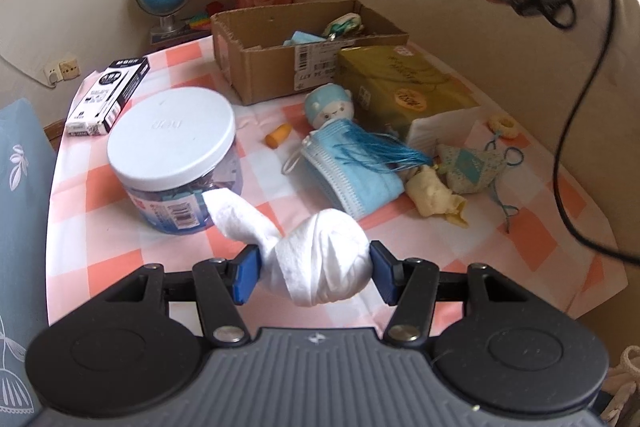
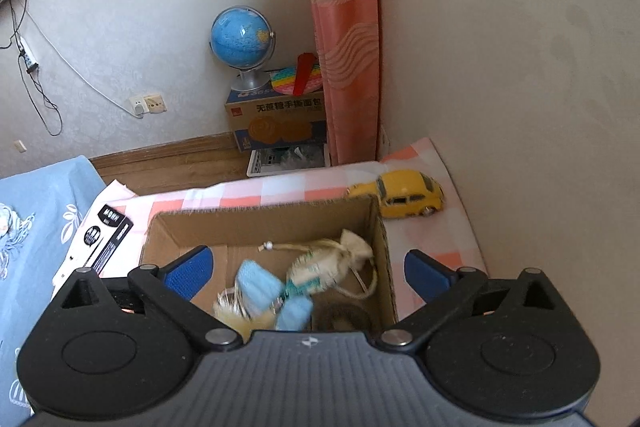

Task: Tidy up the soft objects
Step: 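Carry the white cloth into the cardboard box with left tool while right tool returns to the table, then move right tool to the blue embroidered sachet while left tool returns to the table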

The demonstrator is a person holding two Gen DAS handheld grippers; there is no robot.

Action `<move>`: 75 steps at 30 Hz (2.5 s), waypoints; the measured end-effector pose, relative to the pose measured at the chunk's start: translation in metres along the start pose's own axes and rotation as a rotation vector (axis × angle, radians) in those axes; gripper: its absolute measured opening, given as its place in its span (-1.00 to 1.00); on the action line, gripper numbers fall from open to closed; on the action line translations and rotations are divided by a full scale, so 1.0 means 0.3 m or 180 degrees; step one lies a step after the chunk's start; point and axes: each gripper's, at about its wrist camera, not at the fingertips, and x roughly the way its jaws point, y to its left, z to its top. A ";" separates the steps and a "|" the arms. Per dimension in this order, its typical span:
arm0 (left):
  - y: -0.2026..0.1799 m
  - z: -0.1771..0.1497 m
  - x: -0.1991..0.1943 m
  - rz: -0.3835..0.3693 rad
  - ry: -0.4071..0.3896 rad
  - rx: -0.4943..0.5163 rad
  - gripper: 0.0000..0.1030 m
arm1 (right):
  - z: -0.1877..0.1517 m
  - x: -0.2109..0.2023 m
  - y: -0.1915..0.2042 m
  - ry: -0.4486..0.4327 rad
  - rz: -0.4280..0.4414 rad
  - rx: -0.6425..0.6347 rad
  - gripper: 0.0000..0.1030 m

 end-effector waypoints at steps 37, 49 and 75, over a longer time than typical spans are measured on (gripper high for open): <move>-0.034 0.583 0.203 0.0179 -0.0254 0.0434 0.10 | -0.627 -0.361 -0.198 -0.0218 -0.0284 0.0178 1.00; 0.027 0.718 0.335 0.0483 -0.0427 0.0211 0.84 | -0.620 -0.338 -0.244 -0.0193 -0.0311 0.0227 1.00; -0.140 0.264 -0.002 0.0689 -0.0489 0.0063 0.99 | -0.718 -0.409 -0.192 -0.0229 -0.0277 -0.0048 1.00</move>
